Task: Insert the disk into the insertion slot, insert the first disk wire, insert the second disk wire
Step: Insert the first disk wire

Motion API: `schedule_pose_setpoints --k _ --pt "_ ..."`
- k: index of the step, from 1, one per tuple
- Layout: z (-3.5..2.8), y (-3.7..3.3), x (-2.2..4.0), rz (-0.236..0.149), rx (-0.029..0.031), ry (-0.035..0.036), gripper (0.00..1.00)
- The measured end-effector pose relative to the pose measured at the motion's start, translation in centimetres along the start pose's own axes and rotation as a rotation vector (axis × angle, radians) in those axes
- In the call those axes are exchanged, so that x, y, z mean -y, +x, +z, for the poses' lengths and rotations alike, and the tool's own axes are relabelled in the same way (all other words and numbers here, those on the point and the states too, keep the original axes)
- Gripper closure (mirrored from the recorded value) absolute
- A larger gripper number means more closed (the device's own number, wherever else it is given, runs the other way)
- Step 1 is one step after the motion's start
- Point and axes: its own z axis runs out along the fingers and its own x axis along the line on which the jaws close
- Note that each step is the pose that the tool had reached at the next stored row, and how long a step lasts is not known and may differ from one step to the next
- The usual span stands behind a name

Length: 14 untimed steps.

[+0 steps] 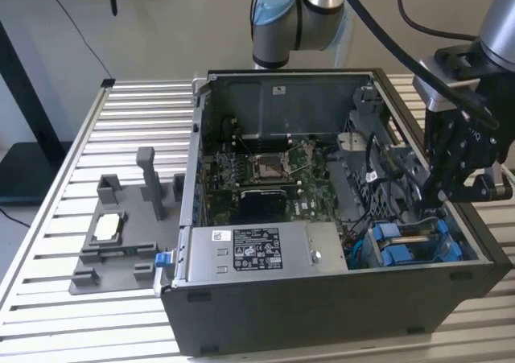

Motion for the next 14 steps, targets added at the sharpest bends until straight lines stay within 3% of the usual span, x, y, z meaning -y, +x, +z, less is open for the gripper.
schedule_pose_setpoints --k 5,8,14 --pt "0.43 0.19 -0.17 0.000 -0.0016 0.0010 0.81" --pt "0.62 0.22 -0.38 -0.001 -0.0050 0.0082 0.81" --pt "0.79 0.41 -0.71 -0.003 -0.0243 0.0246 0.81"
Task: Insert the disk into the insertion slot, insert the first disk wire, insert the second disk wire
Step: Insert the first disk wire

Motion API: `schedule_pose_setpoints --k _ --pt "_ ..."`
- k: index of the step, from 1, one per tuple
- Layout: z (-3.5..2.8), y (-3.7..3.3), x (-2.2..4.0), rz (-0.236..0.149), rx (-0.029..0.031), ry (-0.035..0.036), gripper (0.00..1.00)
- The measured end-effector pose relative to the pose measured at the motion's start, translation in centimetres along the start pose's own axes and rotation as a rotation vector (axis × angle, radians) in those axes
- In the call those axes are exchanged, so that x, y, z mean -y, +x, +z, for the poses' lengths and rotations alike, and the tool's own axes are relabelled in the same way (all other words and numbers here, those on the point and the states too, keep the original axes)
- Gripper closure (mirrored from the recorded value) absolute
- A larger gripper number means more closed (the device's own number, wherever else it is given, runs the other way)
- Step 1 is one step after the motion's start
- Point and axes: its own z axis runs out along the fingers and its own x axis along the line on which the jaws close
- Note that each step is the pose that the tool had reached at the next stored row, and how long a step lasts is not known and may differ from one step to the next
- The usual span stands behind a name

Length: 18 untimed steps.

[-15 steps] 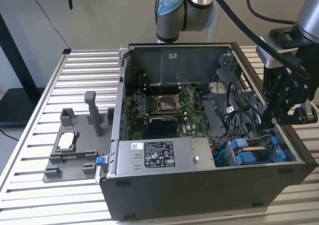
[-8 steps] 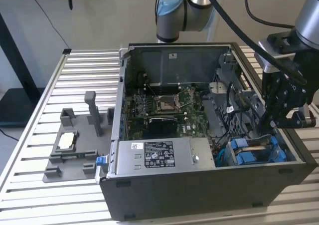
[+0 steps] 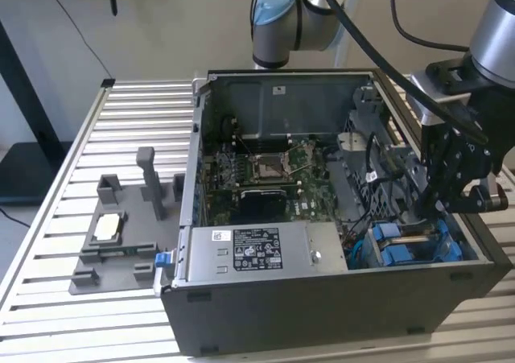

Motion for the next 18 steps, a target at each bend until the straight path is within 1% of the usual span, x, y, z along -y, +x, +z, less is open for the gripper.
schedule_pose_setpoints --k 1,4,5,7,11,13,16,18 --pt "0.06 0.00 -0.03 0.000 -0.0013 0.0046 0.81" --pt "0.30 0.02 -0.13 -0.001 -0.0032 0.0255 0.81" --pt "0.39 0.02 -0.16 -0.002 -0.0041 0.0304 0.81" --pt "0.54 0.03 -0.19 -0.002 -0.0060 0.0325 0.81" --pt "0.57 0.03 -0.21 -0.002 -0.0062 0.0328 0.81" --pt "0.64 0.04 -0.24 -0.002 -0.0071 0.0352 0.81" --pt "0.76 0.04 -0.37 -0.003 -0.0121 0.0397 0.81" --pt "0.86 0.05 -0.49 -0.003 -0.0145 0.0413 0.81"
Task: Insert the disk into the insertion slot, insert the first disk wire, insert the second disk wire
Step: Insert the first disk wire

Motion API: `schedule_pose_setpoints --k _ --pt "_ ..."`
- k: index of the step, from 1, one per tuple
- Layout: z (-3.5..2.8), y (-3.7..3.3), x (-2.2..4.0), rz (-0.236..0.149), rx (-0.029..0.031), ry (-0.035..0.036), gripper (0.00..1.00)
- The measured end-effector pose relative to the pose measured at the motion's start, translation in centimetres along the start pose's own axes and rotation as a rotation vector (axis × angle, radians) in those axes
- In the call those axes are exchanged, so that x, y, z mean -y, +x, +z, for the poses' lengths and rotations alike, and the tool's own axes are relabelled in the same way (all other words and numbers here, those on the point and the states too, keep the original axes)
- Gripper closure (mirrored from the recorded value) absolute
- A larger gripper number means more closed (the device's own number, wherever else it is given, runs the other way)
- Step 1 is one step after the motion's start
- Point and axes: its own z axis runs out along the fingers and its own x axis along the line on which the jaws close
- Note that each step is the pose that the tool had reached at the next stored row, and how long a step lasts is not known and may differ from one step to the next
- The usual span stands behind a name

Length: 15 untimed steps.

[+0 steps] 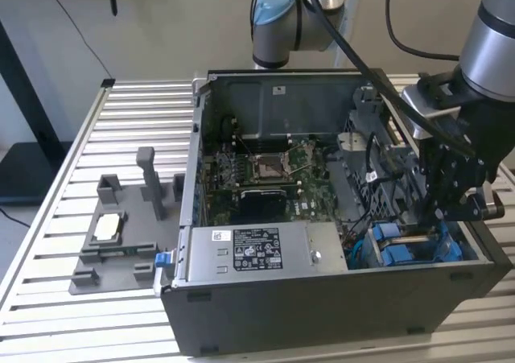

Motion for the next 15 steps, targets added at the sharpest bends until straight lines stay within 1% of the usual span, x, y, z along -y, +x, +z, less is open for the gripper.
schedule_pose_setpoints --k 2,3,6,7,8,11,14,15 --pt "0.10 0.00 -0.08 0.000 -0.0008 0.0032 0.81" --pt "0.17 0.00 -0.12 0.000 -0.0009 0.0073 0.81" --pt "0.36 0.00 -0.24 -0.001 -0.0010 0.0232 0.81" --pt "0.42 -0.01 -0.29 -0.001 -0.0010 0.0272 0.81" --pt "0.46 -0.01 -0.35 -0.001 -0.0009 0.0291 0.81" --pt "0.56 -0.01 -0.57 -0.001 0.0009 0.0292 0.81" --pt "0.55 -0.02 -0.76 -0.001 -0.0007 0.0303 0.81" --pt "0.66 -0.02 -0.80 -0.001 -0.0007 0.0317 0.81"
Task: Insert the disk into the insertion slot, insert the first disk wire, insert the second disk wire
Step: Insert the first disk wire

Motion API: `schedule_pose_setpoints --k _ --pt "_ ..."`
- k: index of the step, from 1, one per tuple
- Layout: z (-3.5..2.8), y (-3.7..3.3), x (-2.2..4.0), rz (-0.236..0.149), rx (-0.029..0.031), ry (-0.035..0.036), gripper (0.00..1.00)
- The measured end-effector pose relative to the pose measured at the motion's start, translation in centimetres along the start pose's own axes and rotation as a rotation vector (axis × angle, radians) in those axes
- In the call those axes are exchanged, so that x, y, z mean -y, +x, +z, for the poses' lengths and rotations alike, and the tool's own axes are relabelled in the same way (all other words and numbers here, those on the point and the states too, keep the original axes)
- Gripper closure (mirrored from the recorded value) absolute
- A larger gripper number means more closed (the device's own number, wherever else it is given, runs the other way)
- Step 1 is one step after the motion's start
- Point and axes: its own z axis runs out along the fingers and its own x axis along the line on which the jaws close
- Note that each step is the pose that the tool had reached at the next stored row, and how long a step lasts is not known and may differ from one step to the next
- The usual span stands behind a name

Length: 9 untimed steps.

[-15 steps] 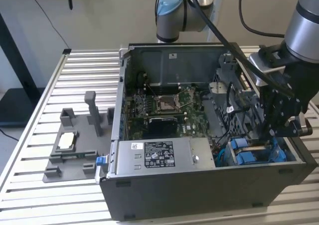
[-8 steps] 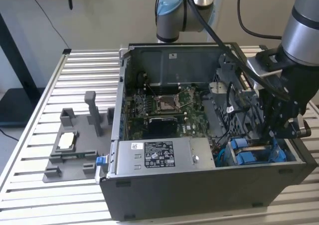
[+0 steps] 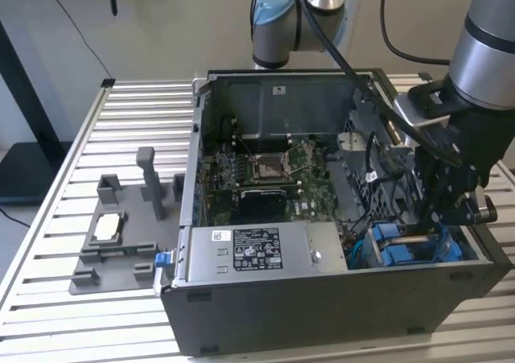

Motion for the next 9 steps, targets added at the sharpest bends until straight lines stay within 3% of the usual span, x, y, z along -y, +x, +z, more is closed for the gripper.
schedule_pose_setpoints --k 3,9 --pt "0.41 0.00 -0.08 0.000 -0.0017 0.0018 0.81" --pt "0.56 0.00 -0.12 0.000 0.0016 0.0017 0.80"
